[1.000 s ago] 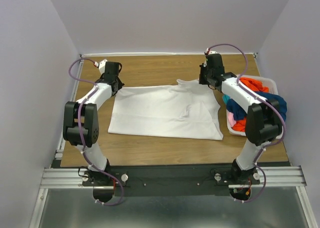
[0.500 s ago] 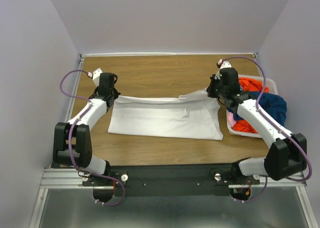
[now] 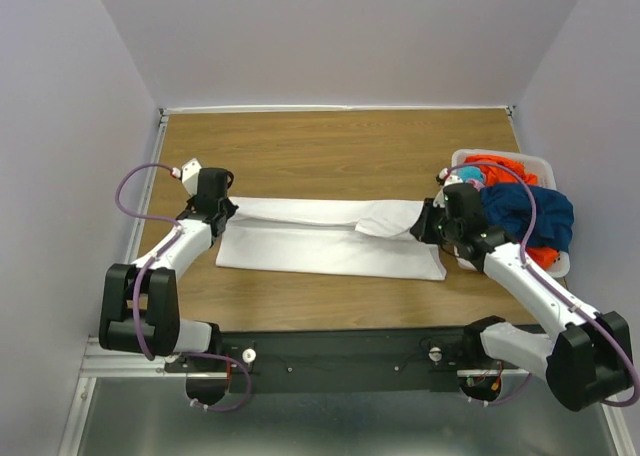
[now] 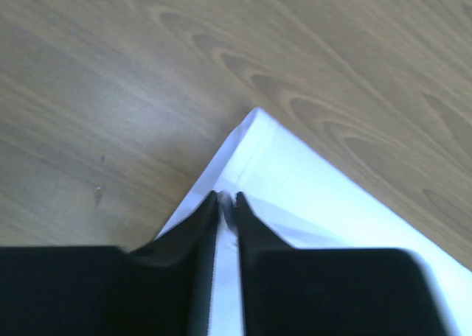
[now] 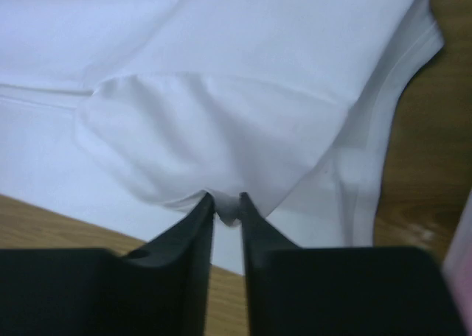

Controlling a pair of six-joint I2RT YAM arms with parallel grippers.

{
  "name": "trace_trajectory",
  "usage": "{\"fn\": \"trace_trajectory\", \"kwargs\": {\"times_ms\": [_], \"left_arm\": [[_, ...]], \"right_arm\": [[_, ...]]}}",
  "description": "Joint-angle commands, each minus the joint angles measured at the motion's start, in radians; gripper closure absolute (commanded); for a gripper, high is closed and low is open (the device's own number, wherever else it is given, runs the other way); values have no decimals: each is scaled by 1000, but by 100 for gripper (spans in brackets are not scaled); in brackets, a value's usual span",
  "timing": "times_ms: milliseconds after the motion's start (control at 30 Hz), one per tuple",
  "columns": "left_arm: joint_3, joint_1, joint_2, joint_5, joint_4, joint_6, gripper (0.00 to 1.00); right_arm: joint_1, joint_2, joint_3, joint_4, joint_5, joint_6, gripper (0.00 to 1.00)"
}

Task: Fold and stack the t-shirts
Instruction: Fold the tshirt

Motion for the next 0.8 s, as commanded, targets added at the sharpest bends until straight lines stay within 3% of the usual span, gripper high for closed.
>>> {"fn": "trace_trajectory", "kwargs": {"times_ms": [0,33,100,200,233,500,767], "left_arm": [[-28,7,-24,-121,-63,-64,48],[-23,7,-26,-134,-78,-71,37],[10,8,-39,-160,-132,-81,4],[73,8,-61,-171,-180,-88,3],[96,8,-82,-166,-194,-89,3],[120,-79,-53,134,-14,-9,2],[176,-113,197,167,-36,37,2]], "right_arm": [[6,-57,-100,-22,-129,66,59],[6,-63,-111,-24,-137,67,53],[6,-77,-117,-33,-160,60,42],[6,-92,-84,-35,-207,64,16],[5,-97,-71,-33,-221,69,0],[5,35,28,-5,-227,164,0],[6,401,162,58,-34,248,0]]}}
